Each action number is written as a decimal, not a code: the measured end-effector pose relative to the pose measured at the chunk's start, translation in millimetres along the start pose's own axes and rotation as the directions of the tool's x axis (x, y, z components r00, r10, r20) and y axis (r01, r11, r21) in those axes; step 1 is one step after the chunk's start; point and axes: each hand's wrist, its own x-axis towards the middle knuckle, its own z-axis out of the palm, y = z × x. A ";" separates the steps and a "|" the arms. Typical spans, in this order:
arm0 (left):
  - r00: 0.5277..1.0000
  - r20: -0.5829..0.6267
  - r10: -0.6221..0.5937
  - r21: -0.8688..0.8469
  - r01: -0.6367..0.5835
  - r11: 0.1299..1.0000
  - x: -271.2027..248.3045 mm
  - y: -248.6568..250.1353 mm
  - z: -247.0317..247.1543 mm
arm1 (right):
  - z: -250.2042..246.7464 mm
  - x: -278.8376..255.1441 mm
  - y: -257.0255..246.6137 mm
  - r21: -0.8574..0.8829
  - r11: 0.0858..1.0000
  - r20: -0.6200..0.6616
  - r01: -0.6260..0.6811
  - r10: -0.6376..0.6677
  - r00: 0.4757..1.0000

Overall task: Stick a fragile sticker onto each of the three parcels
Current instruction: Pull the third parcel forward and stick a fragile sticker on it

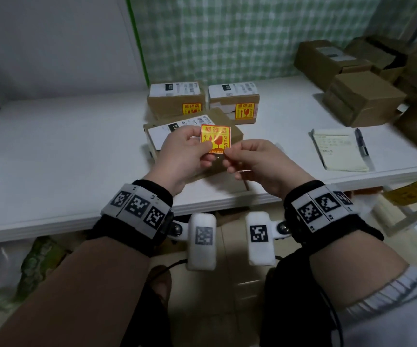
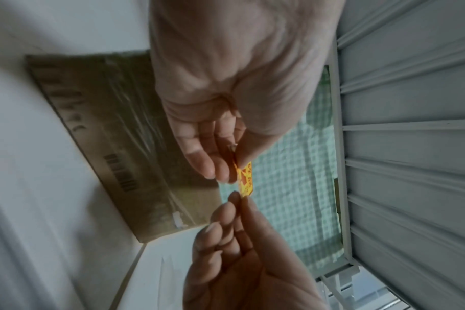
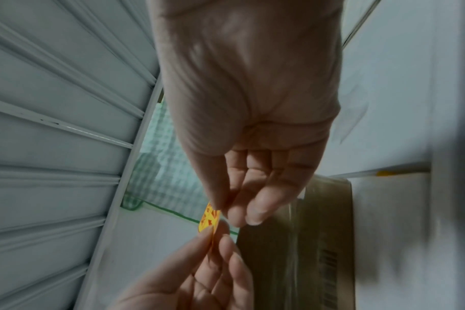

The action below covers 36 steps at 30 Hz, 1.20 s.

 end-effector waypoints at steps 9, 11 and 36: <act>0.999 -0.033 0.010 -0.011 -0.011 1.000 -6.9 -10.1 -5.4 | 9.3 -5.8 9.3 0.041 0.999 -0.066 0.010 -0.008 0.998; 0.999 -0.034 0.015 -0.010 -0.015 1.000 -7.1 -11.1 -5.2 | 9.9 -6.9 10.3 0.051 0.999 -0.076 0.010 -0.006 0.997; 0.996 -0.077 0.052 -0.012 -0.053 0.998 -13.2 -15.3 -4.5 | 14.9 -13.5 10.0 0.008 0.997 -0.155 0.077 -0.075 0.985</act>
